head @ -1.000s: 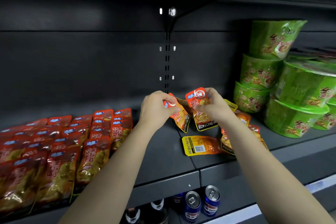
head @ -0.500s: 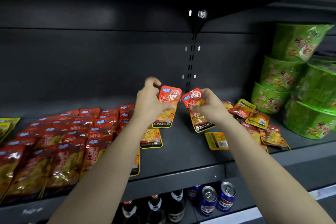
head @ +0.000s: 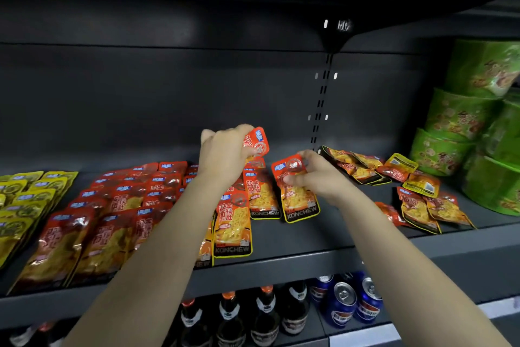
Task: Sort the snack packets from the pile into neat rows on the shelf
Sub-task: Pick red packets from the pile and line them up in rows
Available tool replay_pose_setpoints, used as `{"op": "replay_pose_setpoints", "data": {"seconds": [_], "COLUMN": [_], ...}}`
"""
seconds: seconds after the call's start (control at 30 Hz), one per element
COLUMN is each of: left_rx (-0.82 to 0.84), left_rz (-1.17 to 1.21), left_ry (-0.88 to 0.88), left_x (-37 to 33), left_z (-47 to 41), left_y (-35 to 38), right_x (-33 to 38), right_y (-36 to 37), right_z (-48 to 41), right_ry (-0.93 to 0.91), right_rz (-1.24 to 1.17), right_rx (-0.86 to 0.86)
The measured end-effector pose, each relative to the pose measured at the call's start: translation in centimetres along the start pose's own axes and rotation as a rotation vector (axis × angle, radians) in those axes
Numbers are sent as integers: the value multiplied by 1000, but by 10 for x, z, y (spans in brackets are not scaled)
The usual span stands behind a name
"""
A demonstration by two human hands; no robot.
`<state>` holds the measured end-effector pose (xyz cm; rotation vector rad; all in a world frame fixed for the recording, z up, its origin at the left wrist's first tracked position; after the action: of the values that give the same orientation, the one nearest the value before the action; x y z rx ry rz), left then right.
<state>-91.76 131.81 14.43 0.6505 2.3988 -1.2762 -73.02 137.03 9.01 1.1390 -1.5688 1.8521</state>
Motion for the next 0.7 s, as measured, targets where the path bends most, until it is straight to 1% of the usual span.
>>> {"op": "replay_pose_setpoints", "data": {"seconds": [0.07,0.13,0.47,0.7], "left_rx": [-10,-11,1,-3], "left_rz": [-39,-49,-55,-55], "left_ry": [-1,1,-22,-30], "left_x": [4,7,17,20], "left_z": [4,8,17,20], "left_y": [-4,-7,-13,-14], "right_x": [2,3,6,8], "right_y": [10,19,46,51], "right_z": [3,5,8,10], "right_ry": [6,7,17,55], "right_rz": [9,20,96,229], "right_rx": [52,66,-33,-39]}}
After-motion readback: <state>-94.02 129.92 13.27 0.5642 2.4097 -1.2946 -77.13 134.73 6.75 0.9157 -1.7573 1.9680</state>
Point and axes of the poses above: each hand's wrist, its own z-axis away from the middle knuckle, its own y-axis out of the palm, x = y × z, the point moved 3 cm from there along -z, towards the middle knuckle, and after that the axes turned 15 degrees about z, right-handed, at the moved point
